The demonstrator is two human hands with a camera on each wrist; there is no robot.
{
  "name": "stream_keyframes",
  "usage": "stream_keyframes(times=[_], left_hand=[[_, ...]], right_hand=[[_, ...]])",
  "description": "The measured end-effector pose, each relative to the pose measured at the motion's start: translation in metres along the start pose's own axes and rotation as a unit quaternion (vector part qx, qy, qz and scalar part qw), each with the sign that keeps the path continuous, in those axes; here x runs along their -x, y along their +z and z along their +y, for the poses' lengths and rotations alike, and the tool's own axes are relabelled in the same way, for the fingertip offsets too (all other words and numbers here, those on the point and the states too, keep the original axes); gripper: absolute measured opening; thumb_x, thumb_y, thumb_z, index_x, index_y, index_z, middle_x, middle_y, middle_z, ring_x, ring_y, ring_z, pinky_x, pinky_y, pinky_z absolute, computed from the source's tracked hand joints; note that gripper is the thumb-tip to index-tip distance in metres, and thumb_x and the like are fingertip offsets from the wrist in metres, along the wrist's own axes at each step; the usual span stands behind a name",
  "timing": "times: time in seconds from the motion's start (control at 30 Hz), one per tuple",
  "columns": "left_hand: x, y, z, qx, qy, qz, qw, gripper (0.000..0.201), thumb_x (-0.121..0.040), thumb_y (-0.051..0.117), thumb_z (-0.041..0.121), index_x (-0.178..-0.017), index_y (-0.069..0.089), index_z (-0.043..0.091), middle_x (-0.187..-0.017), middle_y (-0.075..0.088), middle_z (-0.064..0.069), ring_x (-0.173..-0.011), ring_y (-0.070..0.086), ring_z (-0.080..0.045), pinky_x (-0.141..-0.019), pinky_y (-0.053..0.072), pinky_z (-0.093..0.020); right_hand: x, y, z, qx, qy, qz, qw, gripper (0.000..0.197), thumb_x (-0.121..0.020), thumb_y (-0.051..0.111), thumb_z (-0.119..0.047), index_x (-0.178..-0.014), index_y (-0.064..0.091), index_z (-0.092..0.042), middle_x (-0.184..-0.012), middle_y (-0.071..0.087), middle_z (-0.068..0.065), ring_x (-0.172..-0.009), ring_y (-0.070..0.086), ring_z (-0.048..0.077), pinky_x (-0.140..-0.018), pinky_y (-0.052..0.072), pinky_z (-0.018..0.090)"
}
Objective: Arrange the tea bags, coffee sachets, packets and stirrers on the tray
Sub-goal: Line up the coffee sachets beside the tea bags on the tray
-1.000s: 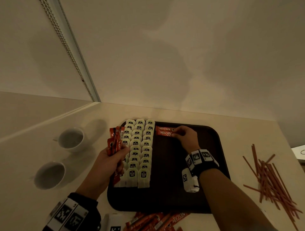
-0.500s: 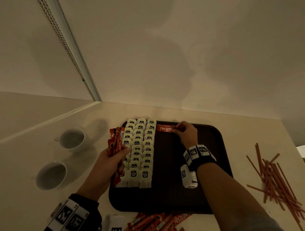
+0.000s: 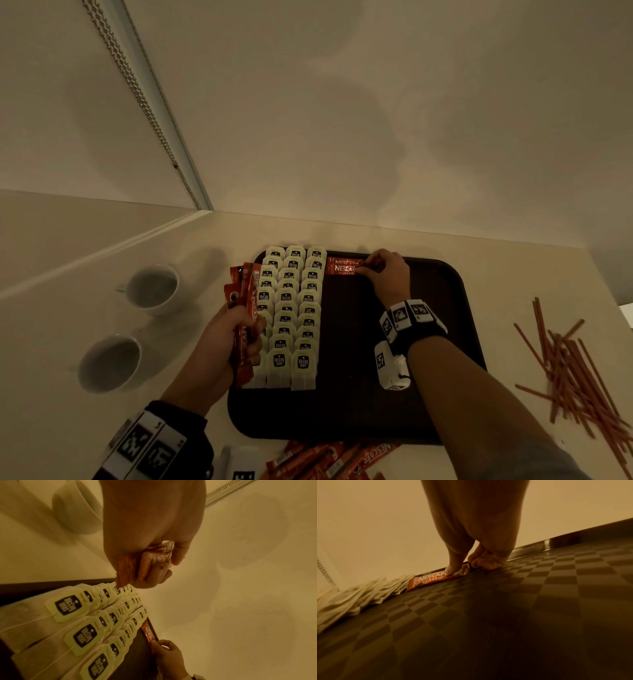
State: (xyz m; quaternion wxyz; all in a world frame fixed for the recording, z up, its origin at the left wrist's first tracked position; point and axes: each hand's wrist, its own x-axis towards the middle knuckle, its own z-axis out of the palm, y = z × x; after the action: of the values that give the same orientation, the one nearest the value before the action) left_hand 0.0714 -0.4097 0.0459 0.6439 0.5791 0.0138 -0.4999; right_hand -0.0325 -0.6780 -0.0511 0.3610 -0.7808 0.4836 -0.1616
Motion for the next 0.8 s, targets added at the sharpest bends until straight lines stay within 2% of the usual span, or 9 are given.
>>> stream_keyframes(times=[0.1, 0.23, 0.33, 0.4, 0.43, 0.53, 0.6, 0.7, 0.8], left_hand=[[-0.002, -0.003, 0.000, -0.016, -0.034, -0.015, 0.999, 0.031, -0.085, 0.041, 0.014, -0.068, 0.066, 0.018, -0.065, 0.043, -0.007, -0.041, 0.031, -0.011, -0.043, 0.021, -0.020], [-0.005, 0.006, 0.008, 0.005, -0.015, -0.024, 1.000, 0.019, -0.092, 0.038, 0.010, -0.090, 0.056, 0.004, -0.073, 0.057, -0.012, -0.037, 0.036, -0.009, -0.035, 0.031, -0.018], [-0.009, 0.012, 0.014, -0.008, -0.007, -0.037, 0.999, 0.017, -0.094, 0.040, 0.010, -0.098, 0.055, 0.002, -0.073, 0.062, -0.011, -0.038, 0.035, -0.008, -0.035, 0.032, -0.016], [-0.009, 0.020, 0.020, -0.048, 0.001, -0.046, 0.998, 0.019, -0.095, 0.043, 0.012, -0.100, 0.058, 0.001, -0.068, 0.062, -0.008, -0.038, 0.035, -0.008, -0.035, 0.032, -0.016], [-0.009, 0.024, 0.022, -0.069, 0.010, -0.050, 0.996, 0.020, -0.096, 0.045, 0.013, -0.102, 0.058, 0.000, -0.062, 0.063, -0.004, -0.037, 0.035, -0.007, -0.035, 0.032, -0.017], [-0.010, 0.029, 0.027, -0.133, 0.064, -0.045, 0.988, 0.017, -0.092, 0.057, 0.016, -0.100, 0.063, 0.003, -0.055, 0.063, 0.003, -0.039, 0.038, -0.006, -0.038, 0.034, -0.016], [-0.012, 0.026, 0.027, -0.176, 0.117, -0.001, 0.977, 0.009, -0.083, 0.068, 0.017, -0.088, 0.066, 0.009, -0.051, 0.056, 0.005, -0.042, 0.041, -0.009, -0.043, 0.038, -0.020], [-0.013, 0.023, 0.029, -0.202, 0.182, 0.075, 0.959, 0.010, -0.080, 0.073, 0.018, -0.077, 0.066, 0.012, -0.044, 0.048, 0.005, -0.037, 0.042, -0.007, -0.043, 0.038, -0.021], [-0.010, 0.028, 0.034, -0.229, 0.225, 0.079, 0.944, 0.009, -0.080, 0.073, 0.020, -0.076, 0.068, 0.014, -0.041, 0.046, 0.007, -0.035, 0.040, -0.006, -0.041, 0.036, -0.019]], right_hand=[[0.002, -0.003, -0.001, -0.009, 0.001, 0.000, 1.000, 0.020, -0.075, 0.076, -0.018, -0.085, 0.059, -0.017, -0.100, 0.056, 0.003, -0.091, 0.054, 0.013, -0.085, 0.048, 0.027], [0.010, -0.010, -0.024, -0.056, -0.027, 0.011, 0.998, 0.014, -0.083, 0.069, -0.023, -0.090, 0.060, -0.014, -0.097, 0.059, 0.000, -0.086, 0.055, 0.010, -0.087, 0.052, 0.033], [0.034, -0.023, -0.069, -0.137, -0.078, -0.126, 0.979, 0.014, -0.093, 0.056, -0.025, -0.100, 0.061, -0.014, -0.093, 0.062, -0.007, -0.084, 0.056, 0.001, -0.082, 0.051, 0.026], [0.054, -0.030, -0.097, -0.213, -0.089, -0.247, 0.941, 0.018, -0.094, 0.053, -0.025, -0.107, 0.061, -0.016, -0.097, 0.064, -0.002, -0.085, 0.060, 0.005, -0.072, 0.052, 0.022], [0.061, -0.031, -0.106, -0.235, -0.100, -0.274, 0.927, 0.018, -0.093, 0.054, -0.023, -0.108, 0.060, -0.016, -0.098, 0.065, 0.001, -0.085, 0.062, 0.010, -0.071, 0.053, 0.024], [0.074, -0.032, -0.116, -0.279, -0.126, -0.244, 0.920, 0.012, -0.090, 0.059, -0.010, -0.102, 0.061, -0.007, -0.091, 0.065, 0.008, -0.076, 0.063, 0.013, -0.067, 0.055, 0.022], [0.079, -0.032, -0.115, -0.336, -0.087, -0.223, 0.911, 0.008, -0.090, 0.057, -0.004, -0.097, 0.058, -0.002, -0.086, 0.065, 0.008, -0.071, 0.064, 0.008, -0.065, 0.054, 0.018], [0.088, -0.033, -0.107, -0.401, -0.030, -0.256, 0.879, 0.009, -0.090, 0.055, -0.001, -0.098, 0.056, -0.004, -0.090, 0.065, 0.006, -0.075, 0.066, 0.010, -0.069, 0.055, 0.020], [0.099, -0.029, -0.104, -0.364, -0.031, -0.299, 0.882, 0.018, -0.088, 0.060, -0.008, -0.106, 0.060, -0.007, -0.092, 0.066, 0.002, -0.080, 0.065, 0.011, -0.071, 0.055, 0.024]])
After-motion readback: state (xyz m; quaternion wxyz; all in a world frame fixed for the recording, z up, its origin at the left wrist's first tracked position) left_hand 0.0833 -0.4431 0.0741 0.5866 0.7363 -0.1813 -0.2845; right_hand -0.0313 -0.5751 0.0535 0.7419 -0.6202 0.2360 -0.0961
